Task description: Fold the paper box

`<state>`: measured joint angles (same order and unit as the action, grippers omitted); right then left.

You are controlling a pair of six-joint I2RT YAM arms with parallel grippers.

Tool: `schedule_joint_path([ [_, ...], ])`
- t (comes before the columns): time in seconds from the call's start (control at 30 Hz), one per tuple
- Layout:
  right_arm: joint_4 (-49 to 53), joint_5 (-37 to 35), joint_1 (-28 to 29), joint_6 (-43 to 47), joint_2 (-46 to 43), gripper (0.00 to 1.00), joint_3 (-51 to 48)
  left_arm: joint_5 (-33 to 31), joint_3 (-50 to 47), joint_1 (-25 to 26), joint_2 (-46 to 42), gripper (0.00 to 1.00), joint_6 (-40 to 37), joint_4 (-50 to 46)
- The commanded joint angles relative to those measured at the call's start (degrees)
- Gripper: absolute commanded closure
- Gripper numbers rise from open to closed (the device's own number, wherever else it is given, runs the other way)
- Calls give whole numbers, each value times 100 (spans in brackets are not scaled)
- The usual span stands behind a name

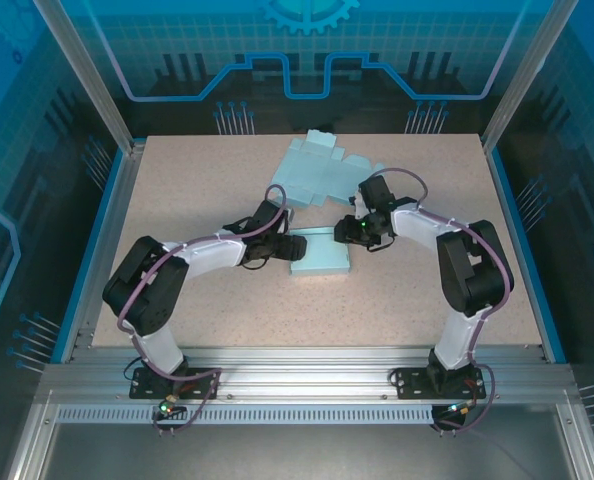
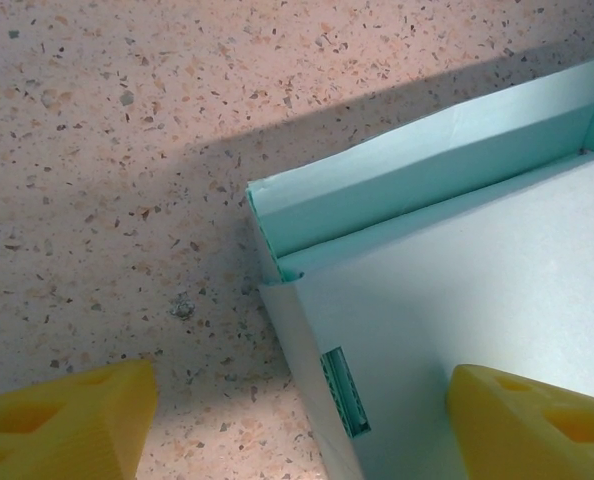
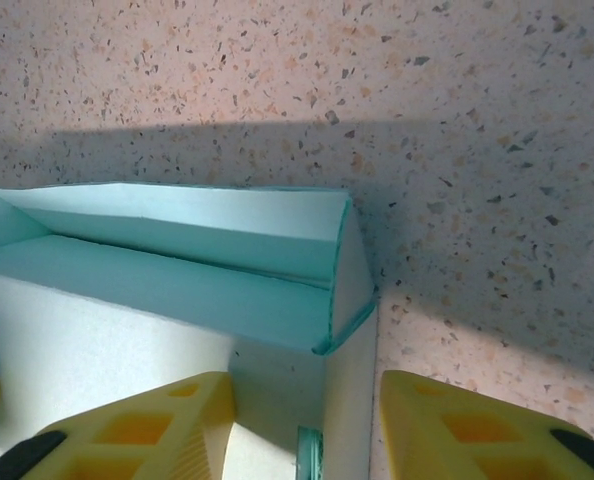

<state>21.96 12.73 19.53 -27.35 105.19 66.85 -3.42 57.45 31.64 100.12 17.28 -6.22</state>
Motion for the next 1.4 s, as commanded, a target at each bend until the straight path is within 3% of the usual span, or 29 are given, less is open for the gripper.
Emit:
schedule_joint_path([
  [0.0,235,44,-45,-3,193,50,-79,288,48,-43,96,23,201,-213],
  [0.27,197,466,-63,135,-317,28,83,1478,-460,-480,-239,32,1041,625],
  [0.47,-170,868,-208,38,-385,22,-213,1555,-657,-656,-291,39,1145,628],
  [0.7,-1014,1665,-389,-222,-174,20,-693,1733,-1035,-948,-196,64,1313,869],
  [0.93,-2048,2491,-398,-634,235,20,-906,2070,-1319,-1235,-66,71,1463,1347],
  [1.37,-2847,2975,-136,-1069,721,21,-741,2849,-1755,-1678,342,74,1858,2426],
])
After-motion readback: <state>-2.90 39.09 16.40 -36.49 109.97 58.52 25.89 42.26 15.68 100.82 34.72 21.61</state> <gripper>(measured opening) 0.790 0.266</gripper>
